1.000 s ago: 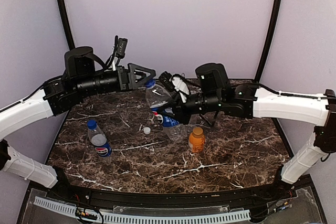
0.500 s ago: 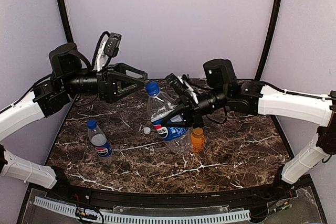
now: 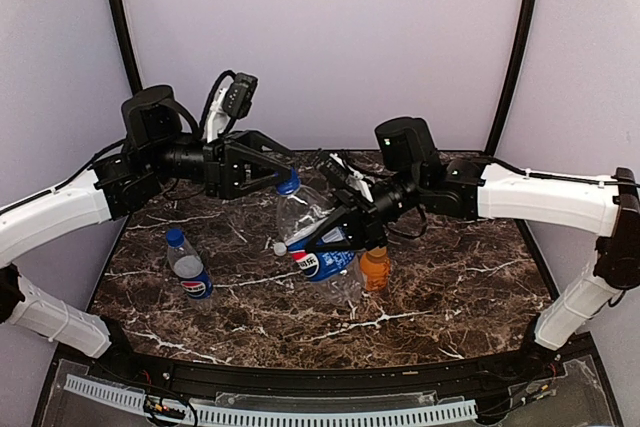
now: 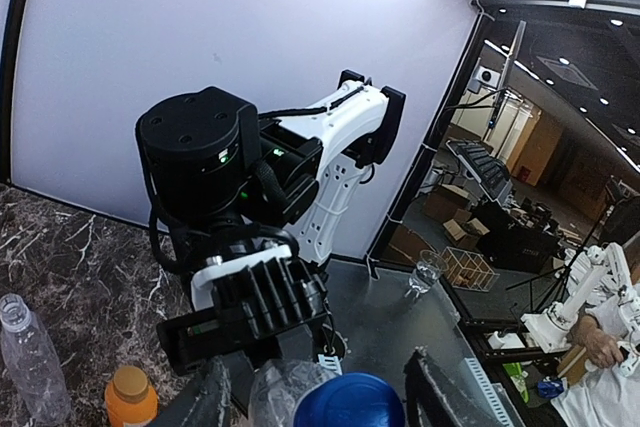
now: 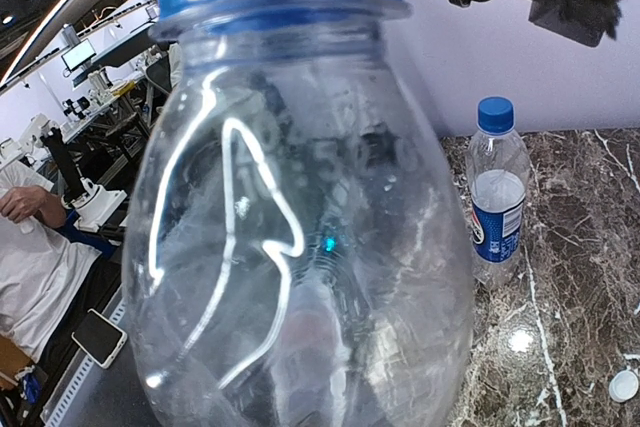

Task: Unscrew the bottle caps
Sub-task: Unscrew the bottle cap from the plastic bottle.

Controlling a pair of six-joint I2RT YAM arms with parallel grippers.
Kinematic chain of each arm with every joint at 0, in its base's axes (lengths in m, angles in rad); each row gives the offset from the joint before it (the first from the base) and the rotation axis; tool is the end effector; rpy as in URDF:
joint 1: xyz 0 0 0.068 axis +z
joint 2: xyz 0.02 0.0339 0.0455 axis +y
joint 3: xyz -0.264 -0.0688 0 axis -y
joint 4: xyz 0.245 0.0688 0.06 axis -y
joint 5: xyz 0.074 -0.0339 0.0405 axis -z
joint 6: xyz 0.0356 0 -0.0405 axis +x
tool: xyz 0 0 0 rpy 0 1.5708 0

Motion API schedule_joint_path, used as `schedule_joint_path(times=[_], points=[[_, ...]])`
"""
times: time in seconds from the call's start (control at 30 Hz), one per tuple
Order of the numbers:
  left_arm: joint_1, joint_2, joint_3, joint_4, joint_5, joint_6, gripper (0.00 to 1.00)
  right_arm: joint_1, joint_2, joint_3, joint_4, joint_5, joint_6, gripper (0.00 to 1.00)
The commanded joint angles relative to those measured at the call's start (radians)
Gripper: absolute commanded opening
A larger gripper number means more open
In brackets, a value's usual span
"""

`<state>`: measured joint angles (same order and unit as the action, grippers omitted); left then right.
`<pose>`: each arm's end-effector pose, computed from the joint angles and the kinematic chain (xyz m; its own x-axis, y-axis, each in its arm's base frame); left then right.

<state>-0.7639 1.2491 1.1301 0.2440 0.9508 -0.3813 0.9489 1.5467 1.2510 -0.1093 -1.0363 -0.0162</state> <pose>0.1828 -0.2152 0.4063 -0.2830 -0.0283 -0.9587 0.9478 -0.1611 -0.2750 0.1791 0.3025 0.3271 -0.2153 -0.3146 -0.9245 -0.8784 -0.3512 0.3241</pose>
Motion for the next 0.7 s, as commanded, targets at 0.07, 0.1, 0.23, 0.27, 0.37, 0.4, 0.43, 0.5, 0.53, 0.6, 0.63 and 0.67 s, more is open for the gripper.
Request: schedule_joint_path(times=[0.07,0.1,0.23,0.27,0.37,0.4,0.43,0.5,0.53,0.6,0.63,0.67], points=[[0.000,-0.006,-0.022,0.075,0.053,-0.029,0.52,-0.007,0.022,0.028,0.045,-0.008,0.014,0.06],[-0.001,-0.005,-0.024,0.076,0.053,-0.033,0.51,-0.007,0.024,0.029,0.043,-0.002,0.013,0.06],[-0.003,0.003,-0.024,0.078,0.060,-0.036,0.43,-0.010,0.026,0.026,0.045,0.023,0.016,0.05],[-0.004,0.005,-0.024,0.077,0.061,-0.036,0.40,-0.011,0.023,0.026,0.046,0.027,0.016,0.04],[-0.005,0.006,-0.023,0.068,0.058,-0.032,0.33,-0.013,0.013,0.019,0.057,0.046,0.016,0.03],[-0.006,0.004,-0.022,0.059,0.051,-0.029,0.32,-0.014,0.009,0.016,0.060,0.051,0.033,0.03],[-0.006,0.002,-0.024,0.056,0.043,-0.024,0.31,-0.014,0.006,0.013,0.063,0.059,0.039,0.03],[-0.005,-0.002,-0.025,0.040,0.024,-0.017,0.30,-0.015,0.002,0.009,0.070,0.065,0.046,0.02],[-0.005,-0.003,-0.026,0.036,0.017,-0.011,0.30,-0.016,0.000,0.008,0.073,0.068,0.049,0.02],[-0.005,-0.005,-0.027,0.022,-0.011,-0.005,0.31,-0.016,-0.003,0.005,0.079,0.079,0.057,0.02],[-0.005,-0.008,-0.028,0.015,-0.030,-0.003,0.34,-0.016,-0.005,0.003,0.081,0.085,0.059,0.02],[-0.006,-0.010,-0.029,0.014,-0.038,0.001,0.36,-0.017,-0.006,0.002,0.082,0.090,0.061,0.02]])
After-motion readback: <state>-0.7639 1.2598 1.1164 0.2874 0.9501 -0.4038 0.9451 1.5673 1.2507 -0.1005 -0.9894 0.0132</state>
